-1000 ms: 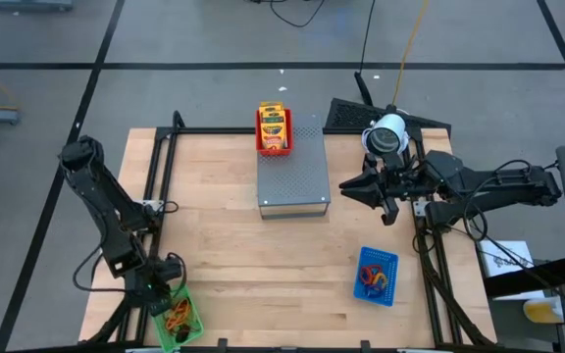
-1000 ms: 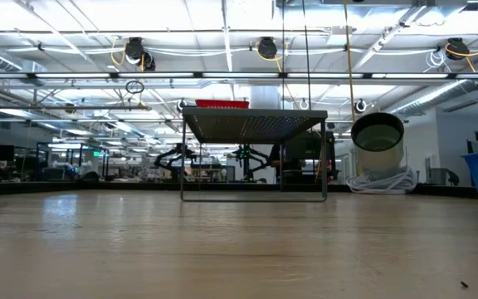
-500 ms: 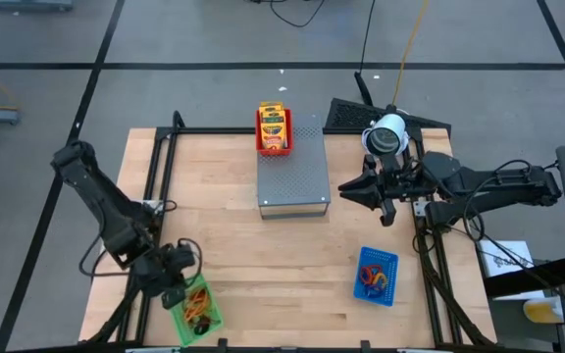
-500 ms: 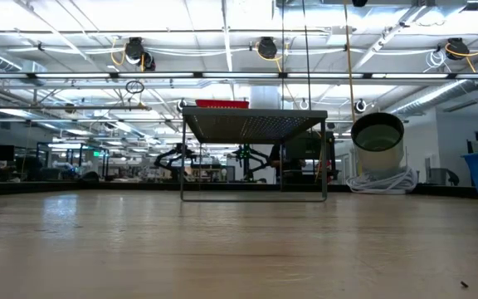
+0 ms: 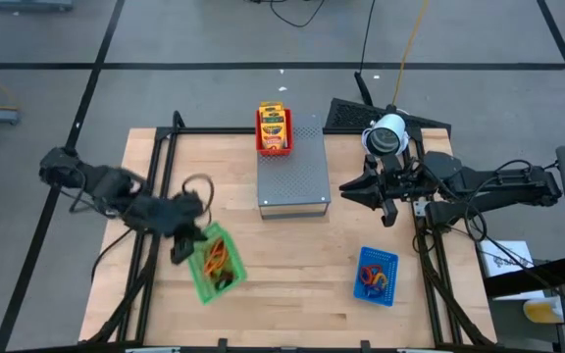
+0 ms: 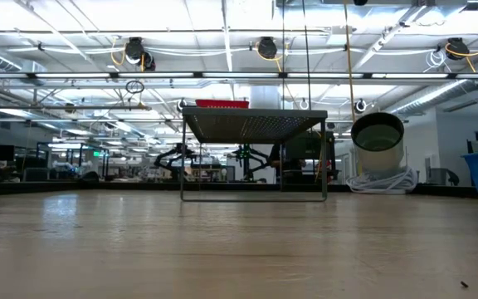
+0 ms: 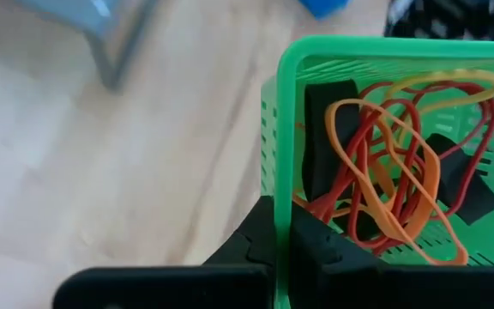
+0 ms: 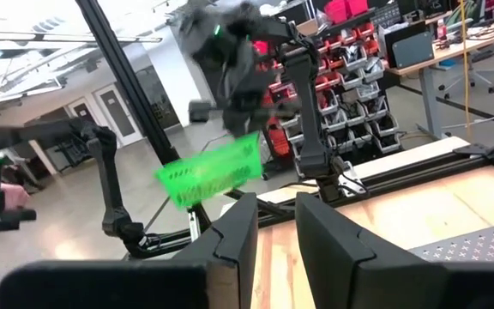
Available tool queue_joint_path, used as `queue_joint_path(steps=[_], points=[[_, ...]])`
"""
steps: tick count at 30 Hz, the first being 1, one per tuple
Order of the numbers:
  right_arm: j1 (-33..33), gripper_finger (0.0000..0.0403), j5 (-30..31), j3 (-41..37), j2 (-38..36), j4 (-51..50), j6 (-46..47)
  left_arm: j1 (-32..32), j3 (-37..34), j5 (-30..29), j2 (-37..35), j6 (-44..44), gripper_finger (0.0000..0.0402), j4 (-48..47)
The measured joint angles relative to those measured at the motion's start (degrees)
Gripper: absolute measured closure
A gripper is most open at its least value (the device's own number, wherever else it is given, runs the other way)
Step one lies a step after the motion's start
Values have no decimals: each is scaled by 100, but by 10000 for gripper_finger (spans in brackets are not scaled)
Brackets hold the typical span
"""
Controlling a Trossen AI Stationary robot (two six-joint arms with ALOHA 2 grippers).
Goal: Pick & Place Office Desk Supplies
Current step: Put the green bin on the shelf
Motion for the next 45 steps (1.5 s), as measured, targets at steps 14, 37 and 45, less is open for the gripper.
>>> queue_joint_path(steps=[14,37,45], points=[[0,328,24,0,-17,-39,34,2436,1368,-81,1427,1641,397,-197],[-2,328,20,0,-1076,-265,-897,3783,4046,354,3567,-389,397,-766],[-2,328,39,0,-1313,-1110,-1220,3537,4105,23,3662,-2243,397,-1253]])
